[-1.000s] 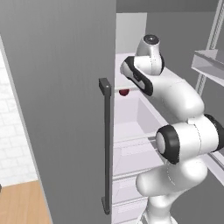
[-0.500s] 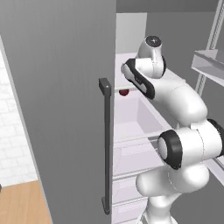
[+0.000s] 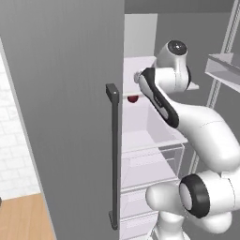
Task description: Take the strawberry from the fridge and place it on top of the pancake, located on the dining counter.
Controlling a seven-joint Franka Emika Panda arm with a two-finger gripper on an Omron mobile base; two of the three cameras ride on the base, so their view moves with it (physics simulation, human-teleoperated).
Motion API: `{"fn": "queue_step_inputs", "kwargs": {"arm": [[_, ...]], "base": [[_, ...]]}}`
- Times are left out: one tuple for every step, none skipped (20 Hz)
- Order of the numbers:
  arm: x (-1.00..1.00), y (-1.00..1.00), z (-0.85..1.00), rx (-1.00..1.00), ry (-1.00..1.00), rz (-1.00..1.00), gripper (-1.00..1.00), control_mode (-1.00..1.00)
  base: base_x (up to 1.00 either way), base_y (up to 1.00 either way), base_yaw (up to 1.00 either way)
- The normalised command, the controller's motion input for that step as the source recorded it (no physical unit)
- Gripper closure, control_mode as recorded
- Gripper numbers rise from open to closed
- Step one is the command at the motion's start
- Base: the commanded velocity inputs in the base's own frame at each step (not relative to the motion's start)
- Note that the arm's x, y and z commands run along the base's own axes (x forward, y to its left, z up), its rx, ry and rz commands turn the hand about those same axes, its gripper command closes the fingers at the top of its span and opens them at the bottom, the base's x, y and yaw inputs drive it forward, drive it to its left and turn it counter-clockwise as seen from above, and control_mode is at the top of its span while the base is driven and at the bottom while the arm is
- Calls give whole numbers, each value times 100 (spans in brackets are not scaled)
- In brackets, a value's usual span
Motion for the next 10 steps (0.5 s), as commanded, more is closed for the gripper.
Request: {"fn": "queue_step_inputs", "kwargs": {"arm": [[-100, 16, 15, 0, 2, 1, 100, -100], [-100, 12, 10, 0, 2, 1, 100, -100], [-100, 5, 4, 0, 3, 0, 100, -100], [-100, 0, 0, 0, 5, 0, 100, -100], [-100, 0, 0, 1, 8, 0, 100, -100], [-100, 0, 0, 1, 9, 0, 100, -100], [-100, 0, 0, 2, 9, 0, 100, -100], [-100, 0, 0, 2, 9, 0, 100, -100], [-100, 0, 3, 2, 10, 0, 100, -100], [-100, 0, 1, 2, 10, 0, 100, -100]], "base": [[0, 0, 0], [0, 0, 0], [0, 0, 0], [0, 0, 0], [0, 0, 0], [0, 0, 0], [0, 0, 0], [0, 0, 0], [0, 0, 0], [0, 0, 0]]}}
